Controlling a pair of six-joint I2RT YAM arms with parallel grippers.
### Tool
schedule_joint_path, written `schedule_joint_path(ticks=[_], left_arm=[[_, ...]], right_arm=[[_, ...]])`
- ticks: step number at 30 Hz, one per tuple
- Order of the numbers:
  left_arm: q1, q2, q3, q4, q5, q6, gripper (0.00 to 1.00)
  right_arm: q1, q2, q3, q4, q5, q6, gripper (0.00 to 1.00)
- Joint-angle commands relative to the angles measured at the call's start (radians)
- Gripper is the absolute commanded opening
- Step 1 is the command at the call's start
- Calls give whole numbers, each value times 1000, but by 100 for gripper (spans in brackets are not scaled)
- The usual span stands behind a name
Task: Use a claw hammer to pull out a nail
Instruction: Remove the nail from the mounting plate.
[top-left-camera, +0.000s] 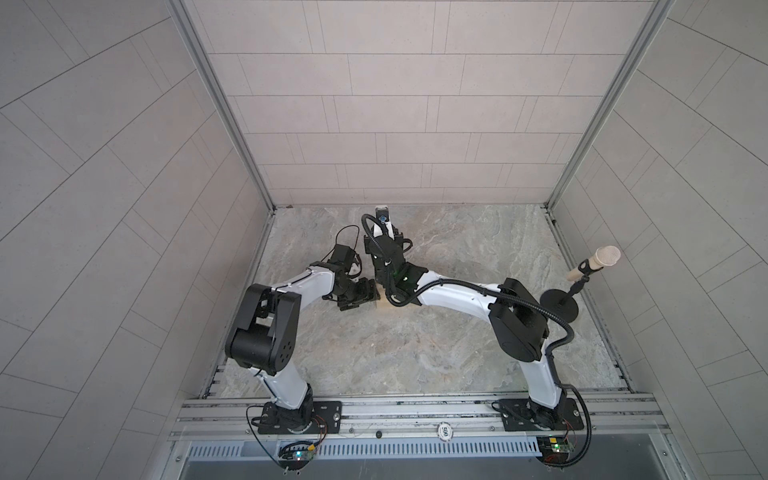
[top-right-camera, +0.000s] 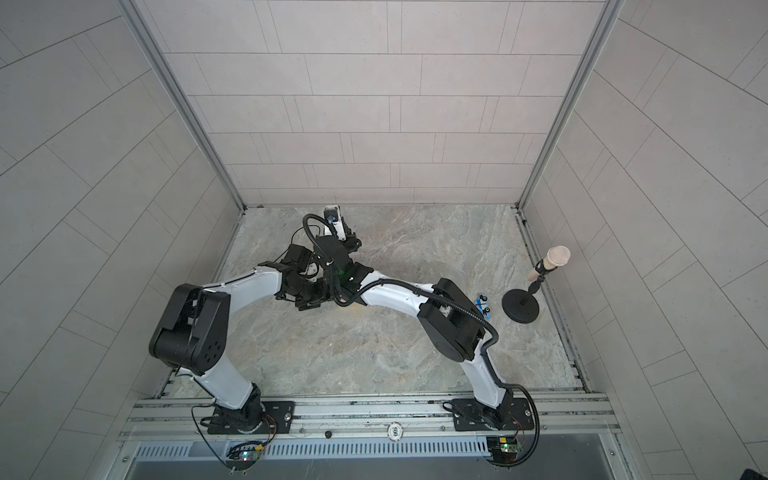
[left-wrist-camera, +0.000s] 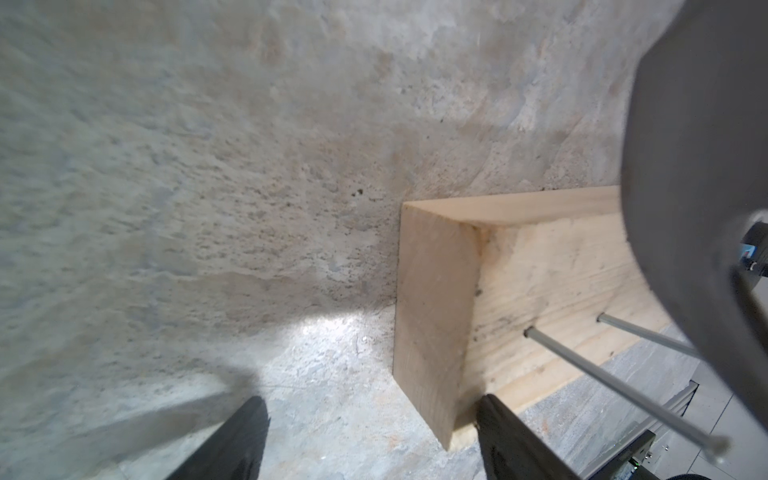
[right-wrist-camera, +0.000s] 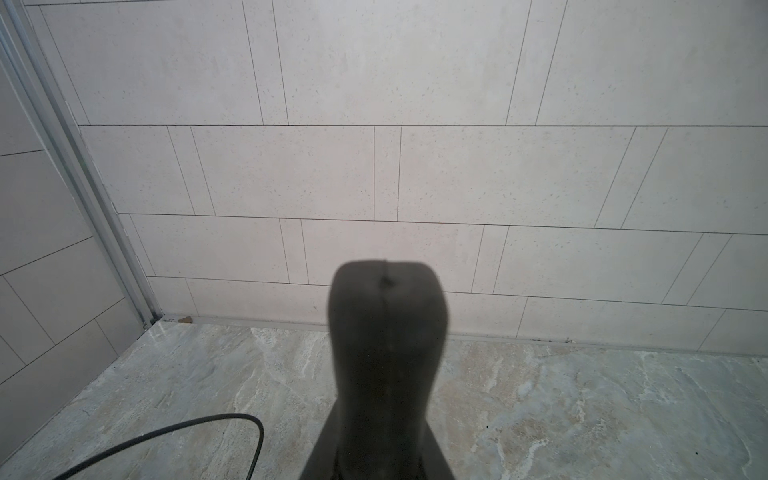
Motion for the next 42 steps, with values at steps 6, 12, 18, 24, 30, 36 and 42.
schedule_joint_path(ticks=[6, 12, 18, 24, 30, 36, 42], left_arm=[[6, 40, -15, -95, -59, 34, 82], [7, 52, -14, -97, -49, 34, 81], [6, 54, -15, -91, -45, 30, 81], [6, 58, -13, -92, -44, 30, 81], [6, 59, -12, -96, -53, 31, 80], [5, 58, -18, -100, -66, 31, 81], [-1, 59, -17, -106, -87, 34, 80]], right_arm=[[18, -7, -24, 110, 34, -42, 0], [38, -15, -34, 97, 33, -30, 0], [55, -14, -29, 97, 32, -39, 0], [56, -21, -1, 42, 60, -43, 0], [48, -14, 52, -75, 88, -8, 0], [35, -16, 98, -229, 90, 75, 0], [25, -11, 149, -377, 89, 150, 0]])
